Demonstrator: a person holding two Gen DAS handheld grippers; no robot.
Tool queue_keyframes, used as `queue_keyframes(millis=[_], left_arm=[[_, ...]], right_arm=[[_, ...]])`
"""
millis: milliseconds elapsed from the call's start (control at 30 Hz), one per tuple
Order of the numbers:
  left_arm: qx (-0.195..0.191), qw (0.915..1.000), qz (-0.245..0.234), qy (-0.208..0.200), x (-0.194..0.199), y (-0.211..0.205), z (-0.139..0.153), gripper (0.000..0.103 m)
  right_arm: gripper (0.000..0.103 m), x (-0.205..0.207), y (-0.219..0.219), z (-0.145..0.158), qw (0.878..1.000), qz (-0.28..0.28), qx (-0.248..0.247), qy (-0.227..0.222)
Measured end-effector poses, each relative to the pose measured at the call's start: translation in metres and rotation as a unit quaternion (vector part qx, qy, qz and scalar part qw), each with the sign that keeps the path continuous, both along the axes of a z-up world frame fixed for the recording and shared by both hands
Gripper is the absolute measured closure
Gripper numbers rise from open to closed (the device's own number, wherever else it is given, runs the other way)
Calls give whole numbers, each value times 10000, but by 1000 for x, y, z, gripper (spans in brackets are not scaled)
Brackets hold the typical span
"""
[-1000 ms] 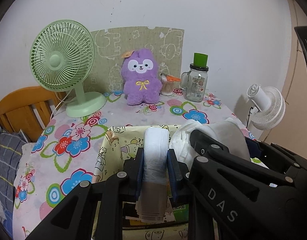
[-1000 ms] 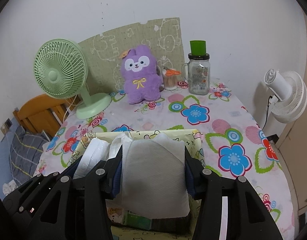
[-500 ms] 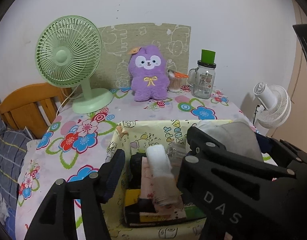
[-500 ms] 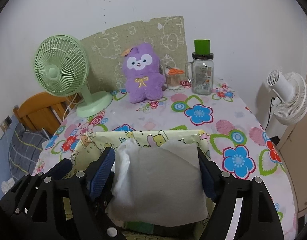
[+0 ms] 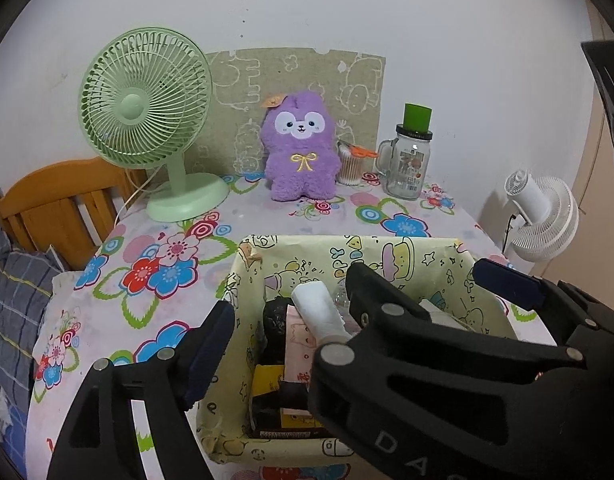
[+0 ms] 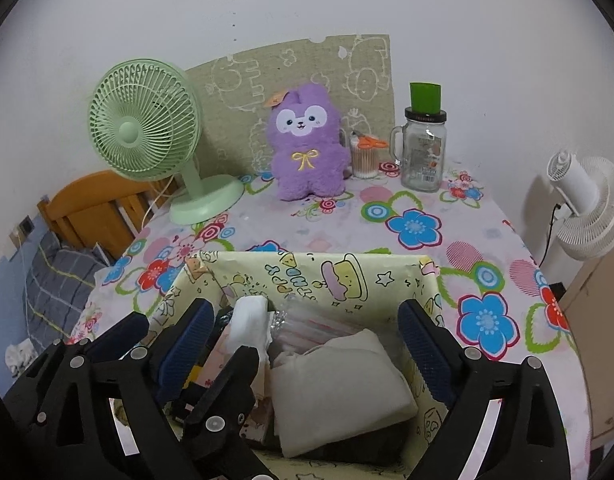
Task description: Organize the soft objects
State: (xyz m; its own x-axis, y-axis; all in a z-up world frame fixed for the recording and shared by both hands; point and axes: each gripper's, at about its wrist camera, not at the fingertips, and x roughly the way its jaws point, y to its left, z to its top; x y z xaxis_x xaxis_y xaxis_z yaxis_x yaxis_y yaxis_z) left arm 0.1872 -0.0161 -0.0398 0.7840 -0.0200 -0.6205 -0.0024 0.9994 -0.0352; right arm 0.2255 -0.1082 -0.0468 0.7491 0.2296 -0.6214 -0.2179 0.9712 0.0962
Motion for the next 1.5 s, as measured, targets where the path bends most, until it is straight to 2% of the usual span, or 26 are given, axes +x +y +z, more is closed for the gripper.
queue_keyframes(millis=[867,1067,1500], left_arm=[[-93,9994,-122,-322,-52,-8,26,16],[-66,9991,-98,-402,-65,-11,28,10],[56,9988,-16,-484,-92,-11,26,4]], right_arm=[[7,-62,-10,31,9992,-117,-145,-356],[6,-77,-14,34,9987,-139,-221,-430],[5,-107,-22,33,9980,-254,-263,-518]])
